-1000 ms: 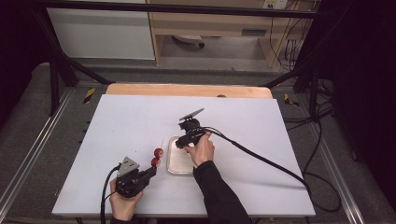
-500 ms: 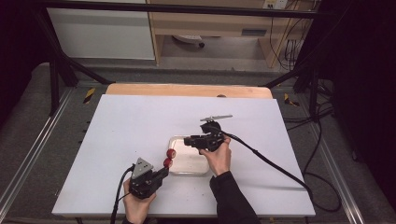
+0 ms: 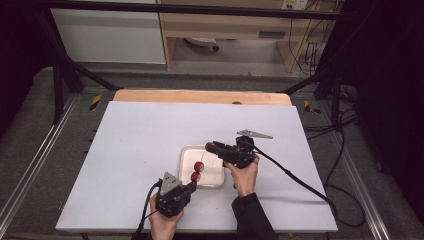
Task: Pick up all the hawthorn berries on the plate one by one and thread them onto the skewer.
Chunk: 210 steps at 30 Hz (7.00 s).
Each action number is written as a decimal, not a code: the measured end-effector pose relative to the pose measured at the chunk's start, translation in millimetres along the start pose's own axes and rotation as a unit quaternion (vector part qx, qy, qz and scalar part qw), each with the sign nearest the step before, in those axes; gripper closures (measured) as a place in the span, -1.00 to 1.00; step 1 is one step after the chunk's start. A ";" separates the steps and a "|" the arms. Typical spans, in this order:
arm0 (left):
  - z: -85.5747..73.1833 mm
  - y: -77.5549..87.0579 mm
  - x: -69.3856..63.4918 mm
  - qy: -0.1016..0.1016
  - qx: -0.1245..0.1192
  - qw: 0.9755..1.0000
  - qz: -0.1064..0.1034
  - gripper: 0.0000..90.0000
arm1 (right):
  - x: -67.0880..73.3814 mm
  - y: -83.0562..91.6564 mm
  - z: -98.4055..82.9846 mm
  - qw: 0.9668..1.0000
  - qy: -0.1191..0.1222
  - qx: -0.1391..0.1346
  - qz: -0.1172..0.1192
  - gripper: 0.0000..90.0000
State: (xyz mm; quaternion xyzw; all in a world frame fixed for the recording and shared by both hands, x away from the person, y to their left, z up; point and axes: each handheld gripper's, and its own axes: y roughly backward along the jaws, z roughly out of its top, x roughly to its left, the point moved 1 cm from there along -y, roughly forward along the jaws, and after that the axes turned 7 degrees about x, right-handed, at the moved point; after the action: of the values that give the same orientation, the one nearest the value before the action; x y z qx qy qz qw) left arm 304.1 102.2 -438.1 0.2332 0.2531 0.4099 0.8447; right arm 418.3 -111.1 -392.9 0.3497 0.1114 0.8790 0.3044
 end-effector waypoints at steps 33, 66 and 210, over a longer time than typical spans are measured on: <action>6.0 -8.2 -10.3 0.031 -0.011 0.999 -0.007 0.96 | 5.7 3.6 1.4 0.998 0.002 -0.056 0.021 0.37; 2.7 -12.3 -15.1 0.102 -0.037 0.992 -0.058 0.96 | 8.3 3.1 -6.8 0.996 0.053 -0.067 0.008 0.37; 17.7 -2.7 17.3 0.000 0.023 0.999 -0.026 0.96 | -18.3 35.5 -20.1 0.983 0.162 0.067 -0.061 -0.81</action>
State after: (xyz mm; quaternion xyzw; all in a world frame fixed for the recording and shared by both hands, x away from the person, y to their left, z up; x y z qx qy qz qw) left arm 325.8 111.4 -430.3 0.2463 0.2688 0.3822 0.8491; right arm 398.7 -150.0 -403.1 0.2145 0.2393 0.8943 0.3113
